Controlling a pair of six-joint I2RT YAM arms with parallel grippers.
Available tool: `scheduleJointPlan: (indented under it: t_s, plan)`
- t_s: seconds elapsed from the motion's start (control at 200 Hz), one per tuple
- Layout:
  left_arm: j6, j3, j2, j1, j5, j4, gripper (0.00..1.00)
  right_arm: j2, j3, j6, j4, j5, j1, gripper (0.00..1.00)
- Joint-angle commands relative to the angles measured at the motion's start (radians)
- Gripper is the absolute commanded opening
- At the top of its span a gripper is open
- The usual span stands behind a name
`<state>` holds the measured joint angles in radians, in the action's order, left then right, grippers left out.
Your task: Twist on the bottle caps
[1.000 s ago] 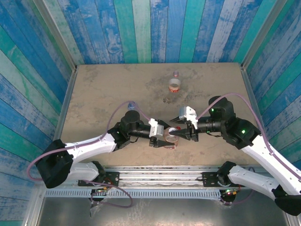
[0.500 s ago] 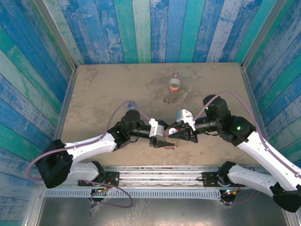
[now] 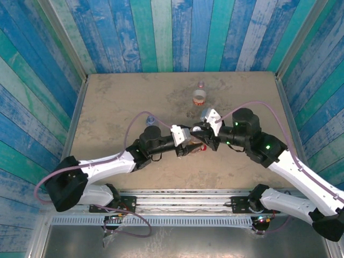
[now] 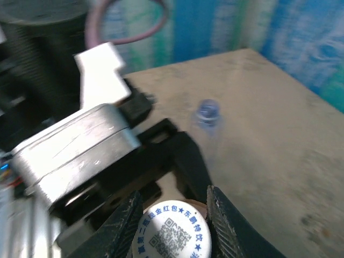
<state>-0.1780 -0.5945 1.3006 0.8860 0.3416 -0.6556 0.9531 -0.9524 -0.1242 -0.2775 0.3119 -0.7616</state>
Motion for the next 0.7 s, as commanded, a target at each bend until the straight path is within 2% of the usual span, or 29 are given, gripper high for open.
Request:
scheduleJointPlan:
  t_s: [0.0, 0.165, 0.195, 0.25, 0.301, 0.346, 0.456, 0.536, 0.586, 0.661, 0.696]
  plan:
    - [0.041, -0.048, 0.075, 0.01, -0.314, -0.135, 0.5, 0.024, 0.055, 0.178, 0.123, -0.313, -0.081, 0.01]
    - [0.003, -0.09, 0.137, 0.041, -0.49, -0.145, 0.49, 0.051, 0.091, 0.272, 0.206, -0.684, -0.188, 0.01]
    - [0.006, -0.087, 0.141, 0.071, -0.504, -0.157, 0.49, 0.046, 0.103, 0.28, 0.234, -0.712, -0.196, 0.01]
    - [0.018, -0.083, 0.145, 0.073, -0.508, -0.166, 0.49, 0.032, 0.117, 0.268, 0.269, -0.701, -0.197, 0.01]
    - [0.017, -0.082, 0.139, 0.073, -0.492, -0.15, 0.49, 0.012, 0.128, 0.228, 0.3, -0.661, -0.197, 0.05]
    - [0.019, -0.081, 0.132, 0.072, -0.478, -0.137, 0.49, -0.003, 0.128, 0.179, 0.307, -0.59, -0.19, 0.13]
    - [0.006, -0.05, 0.099, 0.073, -0.42, -0.135, 0.48, -0.045, 0.112, 0.072, 0.24, -0.37, -0.147, 0.48]
    - [-0.034, -0.012, 0.068, 0.068, -0.292, -0.151, 0.48, -0.09, 0.101, 0.032, 0.177, -0.225, -0.083, 0.67]
    - [-0.059, -0.005, 0.047, 0.061, -0.169, -0.124, 0.49, -0.122, 0.098, 0.024, 0.149, -0.104, -0.023, 0.71]
    - [-0.076, -0.001, 0.019, 0.056, 0.01, -0.086, 0.5, -0.162, 0.09, 0.002, 0.1, 0.085, 0.066, 0.71]
    - [-0.08, 0.001, 0.011, 0.021, 0.082, -0.07, 0.5, -0.175, 0.082, -0.011, 0.075, 0.17, 0.099, 0.7]
